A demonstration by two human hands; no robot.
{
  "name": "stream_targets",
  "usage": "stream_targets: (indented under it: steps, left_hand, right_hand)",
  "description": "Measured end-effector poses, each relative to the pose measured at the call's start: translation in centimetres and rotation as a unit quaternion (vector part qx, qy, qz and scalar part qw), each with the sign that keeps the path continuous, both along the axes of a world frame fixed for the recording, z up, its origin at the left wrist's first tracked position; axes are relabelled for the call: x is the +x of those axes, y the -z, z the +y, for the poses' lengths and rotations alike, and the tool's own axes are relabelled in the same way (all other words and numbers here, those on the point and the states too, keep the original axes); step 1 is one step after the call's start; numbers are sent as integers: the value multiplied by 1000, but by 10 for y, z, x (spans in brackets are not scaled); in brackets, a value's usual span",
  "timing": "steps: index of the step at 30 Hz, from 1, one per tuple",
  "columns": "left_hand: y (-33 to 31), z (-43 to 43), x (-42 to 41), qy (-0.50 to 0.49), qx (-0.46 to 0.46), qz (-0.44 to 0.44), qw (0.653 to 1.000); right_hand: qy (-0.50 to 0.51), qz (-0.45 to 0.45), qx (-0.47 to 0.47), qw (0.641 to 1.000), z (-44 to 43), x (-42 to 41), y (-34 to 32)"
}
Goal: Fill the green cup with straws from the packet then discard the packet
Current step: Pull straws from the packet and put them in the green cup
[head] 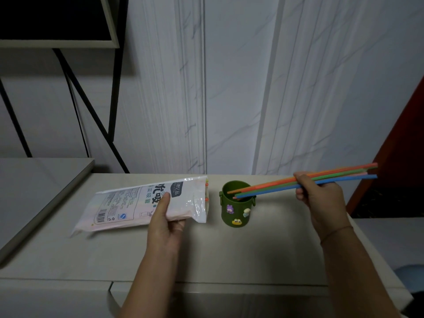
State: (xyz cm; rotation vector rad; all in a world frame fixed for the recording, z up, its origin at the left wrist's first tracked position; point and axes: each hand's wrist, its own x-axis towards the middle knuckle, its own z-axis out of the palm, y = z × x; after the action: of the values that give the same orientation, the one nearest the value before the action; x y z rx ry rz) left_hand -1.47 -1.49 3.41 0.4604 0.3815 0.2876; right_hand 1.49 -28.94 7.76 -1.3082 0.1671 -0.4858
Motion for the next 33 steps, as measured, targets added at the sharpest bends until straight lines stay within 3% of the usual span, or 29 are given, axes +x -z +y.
stream_targets:
  steps: [13, 18, 23, 27, 29, 33]
  left_hand:
    - [0, -7, 0, 8, 8, -1, 1000]
    - [1, -12, 4, 20, 21, -9, 1000]
    - [-3, -18, 4, 38, 12, -26, 999]
    - [-5, -22, 0, 49, 10, -41, 998]
    - [-6, -25, -4, 58, 30, -47, 997]
    - [-13, -33, -15, 76, 133, -75, 985]
  right_hand:
    - [-124, 51, -119, 984, 40, 24, 21]
    - [-174, 63, -59, 981, 43, 19, 37]
    - [-154, 131, -18, 979, 43, 1, 33]
    - [-242, 230, 48, 941, 52, -23, 25]
    - [-277, 233, 87, 928, 61, -33, 23]
    - [-323, 211, 250, 888, 81, -48, 19]
